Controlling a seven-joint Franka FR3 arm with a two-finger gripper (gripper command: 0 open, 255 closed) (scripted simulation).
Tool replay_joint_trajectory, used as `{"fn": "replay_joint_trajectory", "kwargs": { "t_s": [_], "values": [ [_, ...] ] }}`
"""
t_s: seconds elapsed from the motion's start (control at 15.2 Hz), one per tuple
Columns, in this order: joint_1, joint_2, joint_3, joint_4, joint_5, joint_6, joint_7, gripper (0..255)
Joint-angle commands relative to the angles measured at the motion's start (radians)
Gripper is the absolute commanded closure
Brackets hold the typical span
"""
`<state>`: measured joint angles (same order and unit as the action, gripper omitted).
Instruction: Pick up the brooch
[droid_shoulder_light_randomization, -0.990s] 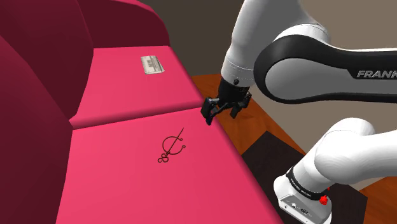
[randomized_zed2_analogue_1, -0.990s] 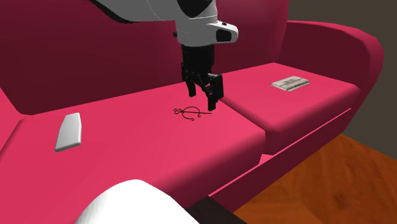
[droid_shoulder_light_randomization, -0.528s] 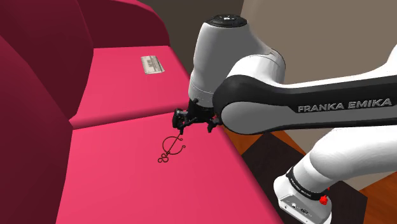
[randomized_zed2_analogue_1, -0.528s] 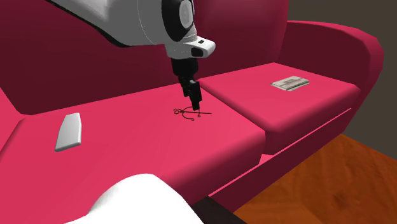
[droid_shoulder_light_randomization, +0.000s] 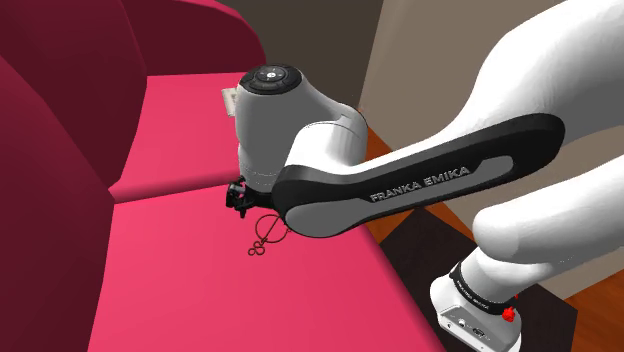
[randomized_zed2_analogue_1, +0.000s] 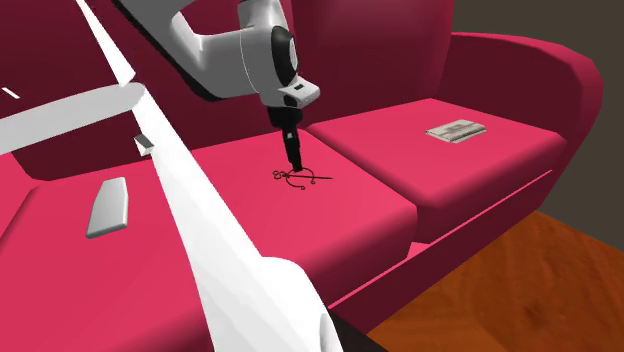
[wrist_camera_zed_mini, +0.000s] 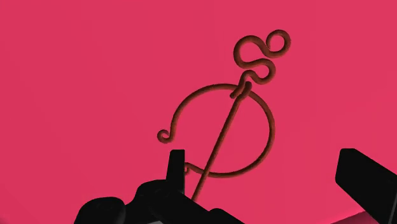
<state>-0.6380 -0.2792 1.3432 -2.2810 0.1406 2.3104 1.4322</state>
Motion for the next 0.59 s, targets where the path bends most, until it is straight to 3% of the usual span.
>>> {"fn": "replay_joint_trajectory", "kwargs": {
  "t_s": [0.0, 0.33, 0.46, 0.53],
  "values": [
    [-0.063, 0.021, 0.071, 0.000, -0.026, 0.025, 0.045, 0],
    [-0.212, 0.048, 0.232, -0.028, -0.056, 0.094, 0.076, 0],
    [-0.233, 0.045, 0.253, -0.031, -0.051, 0.101, 0.074, 0],
    [-0.239, 0.045, 0.260, -0.030, -0.051, 0.102, 0.075, 255]
  ]
}}
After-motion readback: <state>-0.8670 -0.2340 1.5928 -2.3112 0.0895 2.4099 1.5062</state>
